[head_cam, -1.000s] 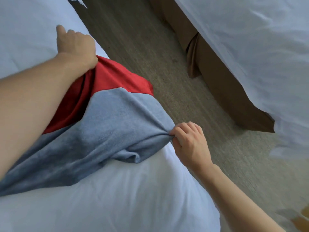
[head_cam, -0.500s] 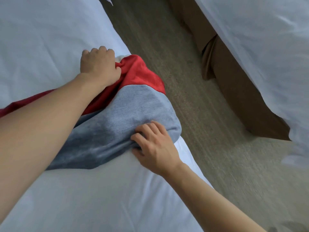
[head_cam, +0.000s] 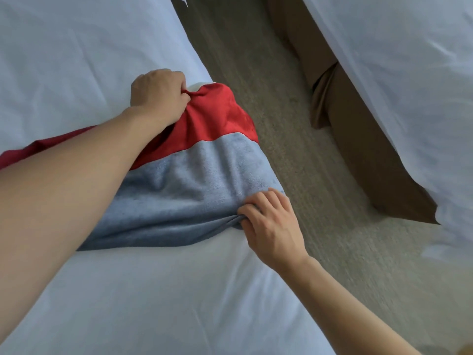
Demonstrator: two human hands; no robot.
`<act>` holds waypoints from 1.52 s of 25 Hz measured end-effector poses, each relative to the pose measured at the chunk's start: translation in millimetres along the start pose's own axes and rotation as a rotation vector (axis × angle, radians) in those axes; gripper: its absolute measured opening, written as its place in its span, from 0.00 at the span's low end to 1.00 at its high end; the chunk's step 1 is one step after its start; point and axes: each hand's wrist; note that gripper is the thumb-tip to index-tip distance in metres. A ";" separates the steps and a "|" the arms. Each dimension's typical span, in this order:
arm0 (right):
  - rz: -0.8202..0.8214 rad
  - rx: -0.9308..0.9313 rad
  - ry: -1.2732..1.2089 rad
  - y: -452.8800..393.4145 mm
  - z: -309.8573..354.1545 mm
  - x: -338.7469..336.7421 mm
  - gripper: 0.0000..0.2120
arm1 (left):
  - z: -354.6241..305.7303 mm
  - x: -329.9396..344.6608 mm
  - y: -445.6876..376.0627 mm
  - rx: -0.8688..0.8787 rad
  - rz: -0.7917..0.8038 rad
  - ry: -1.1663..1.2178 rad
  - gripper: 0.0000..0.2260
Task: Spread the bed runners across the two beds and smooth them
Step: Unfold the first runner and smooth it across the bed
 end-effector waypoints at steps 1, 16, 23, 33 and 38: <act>0.008 -0.004 0.000 -2.2 4.9 0.6 0.06 | 1.2 -0.5 5.5 -0.001 -0.011 0.022 0.11; 0.046 -0.251 0.126 -172.9 125.7 86.9 0.20 | 157.2 31.7 157.7 -0.113 -0.087 -0.008 0.15; 0.136 -0.232 0.345 -246.2 134.5 135.9 0.16 | 221.8 55.8 139.6 -0.095 -0.168 0.014 0.06; 0.139 -0.205 0.069 -288.7 197.0 185.3 0.15 | 278.1 68.9 170.8 -0.288 -0.108 0.378 0.13; 0.461 -0.343 0.141 -288.5 229.5 228.2 0.16 | 306.3 84.8 231.5 -0.275 -0.035 0.173 0.19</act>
Point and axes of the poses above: each hand's wrist, its own y-axis away from the middle knuckle, its own x-axis out of the palm, z = x × y, and after that the axes turned 15 degrees about -y, right-handed
